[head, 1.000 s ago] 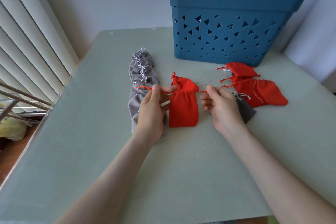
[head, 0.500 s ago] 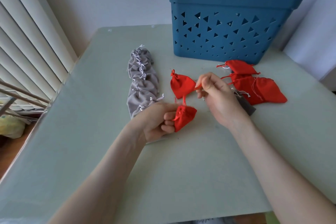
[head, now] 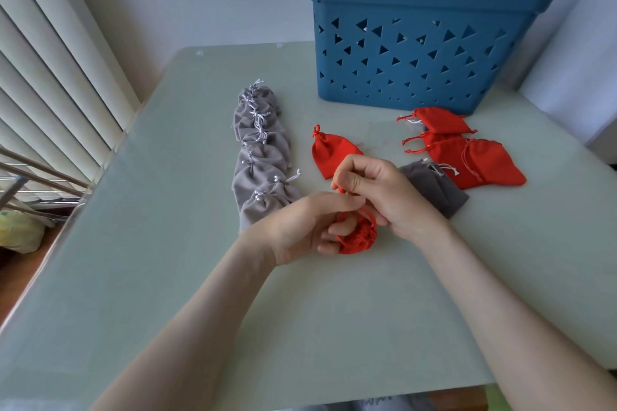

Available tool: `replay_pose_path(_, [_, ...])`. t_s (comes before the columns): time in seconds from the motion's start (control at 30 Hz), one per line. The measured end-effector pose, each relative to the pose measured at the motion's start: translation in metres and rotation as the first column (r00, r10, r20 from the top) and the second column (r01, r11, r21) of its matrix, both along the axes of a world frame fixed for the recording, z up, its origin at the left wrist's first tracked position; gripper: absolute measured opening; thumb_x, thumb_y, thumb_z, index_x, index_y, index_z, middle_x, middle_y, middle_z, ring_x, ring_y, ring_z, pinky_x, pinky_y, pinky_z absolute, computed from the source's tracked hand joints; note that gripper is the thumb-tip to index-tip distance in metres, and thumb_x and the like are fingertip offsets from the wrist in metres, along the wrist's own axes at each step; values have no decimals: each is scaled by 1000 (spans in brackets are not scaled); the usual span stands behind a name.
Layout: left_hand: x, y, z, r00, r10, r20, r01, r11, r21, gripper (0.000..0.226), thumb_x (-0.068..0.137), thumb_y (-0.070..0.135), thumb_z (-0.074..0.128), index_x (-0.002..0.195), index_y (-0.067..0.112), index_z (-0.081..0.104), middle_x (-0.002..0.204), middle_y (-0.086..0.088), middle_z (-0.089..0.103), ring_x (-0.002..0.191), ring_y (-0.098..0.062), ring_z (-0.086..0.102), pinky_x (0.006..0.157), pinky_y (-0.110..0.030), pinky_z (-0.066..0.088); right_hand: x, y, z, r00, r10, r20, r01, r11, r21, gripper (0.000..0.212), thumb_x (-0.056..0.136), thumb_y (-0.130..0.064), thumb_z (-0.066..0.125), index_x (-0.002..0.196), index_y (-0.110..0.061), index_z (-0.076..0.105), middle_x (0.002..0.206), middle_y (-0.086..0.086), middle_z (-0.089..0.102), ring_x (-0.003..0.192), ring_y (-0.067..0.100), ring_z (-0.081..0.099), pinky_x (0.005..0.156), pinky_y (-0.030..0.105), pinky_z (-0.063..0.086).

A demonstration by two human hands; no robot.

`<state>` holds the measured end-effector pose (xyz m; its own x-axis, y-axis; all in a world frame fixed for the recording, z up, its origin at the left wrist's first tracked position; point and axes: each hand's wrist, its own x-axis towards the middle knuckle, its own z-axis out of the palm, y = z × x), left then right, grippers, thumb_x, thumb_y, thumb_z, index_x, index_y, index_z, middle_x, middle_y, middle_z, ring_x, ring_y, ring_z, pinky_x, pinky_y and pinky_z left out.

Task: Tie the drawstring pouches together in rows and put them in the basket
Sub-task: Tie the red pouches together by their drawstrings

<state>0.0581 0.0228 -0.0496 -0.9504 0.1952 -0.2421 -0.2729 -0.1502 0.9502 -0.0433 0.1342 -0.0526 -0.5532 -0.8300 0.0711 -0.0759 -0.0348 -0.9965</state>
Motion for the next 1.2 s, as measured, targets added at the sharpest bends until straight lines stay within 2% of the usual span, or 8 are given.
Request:
replay_pose_path(0.2, [-1,4,-1,994,107,-29,-109,991,-83,53,101,35,34,107,-13,54,50,10,17,44,-6,14,42,-17,19,2,-3,1,1000,-29,7,30,999,-39,24,82,-30,53,77,-8,57,50,-7,47,28,3,31,33,11,24])
replay_pose_path(0.3, [0,4,1,987,154,-43,-154,988,-7,48,102,35,29,96,-3,59,49,9,17,43,-6,13,40,-16,20,-1,-2,0,1000,-27,10,28,995,-91,33,92,-34,46,88,-6,61,62,-6,55,34,5,36,44,11,32])
replay_pose_path(0.43, [-1,1,2,971,235,-47,-233,971,51,47,102,36,31,87,5,63,51,7,15,46,-8,12,40,-18,19,-10,4,-1,1000,-17,-6,17,995,-100,28,92,-30,47,93,-8,64,73,10,59,52,11,45,60,25,37])
replay_pose_path(0.57, [-3,-2,3,943,332,-36,-329,942,61,48,102,33,34,76,11,67,50,6,15,51,-12,9,42,-20,14,-12,9,-3,997,9,-75,-14,998,-67,15,89,-18,53,90,-7,63,60,-4,54,61,10,47,60,23,36])
replay_pose_path(0.77, [-6,-4,0,909,416,-10,-415,909,33,40,103,29,35,82,10,63,47,6,24,44,-9,16,39,-18,17,-13,6,-5,980,-118,-159,113,993,-43,9,90,-15,60,81,-16,62,69,-4,60,71,12,50,64,24,41])
replay_pose_path(0.9, [-7,-5,-3,872,483,-77,-483,875,20,33,102,25,39,79,12,59,47,7,39,41,-6,26,37,-16,24,-10,3,-5,993,-111,-48,104,987,-121,5,90,-18,57,90,-13,58,77,-3,66,79,13,59,70,24,45])
replay_pose_path(1.03, [-7,-6,-2,845,518,-132,-518,855,40,31,100,23,43,75,14,58,51,9,46,43,-4,31,39,-15,20,-5,1,-7,994,98,43,-96,994,-61,31,84,-19,59,110,-3,51,83,0,67,87,14,61,85,25,45])
replay_pose_path(1.2, [-5,-10,-1,834,526,-168,-526,849,45,23,100,20,44,85,12,60,58,9,54,48,-3,36,39,-13,26,-5,2,-3,970,171,173,-159,984,-81,24,79,-7,55,102,-11,51,79,-4,66,78,9,60,73,15,45])
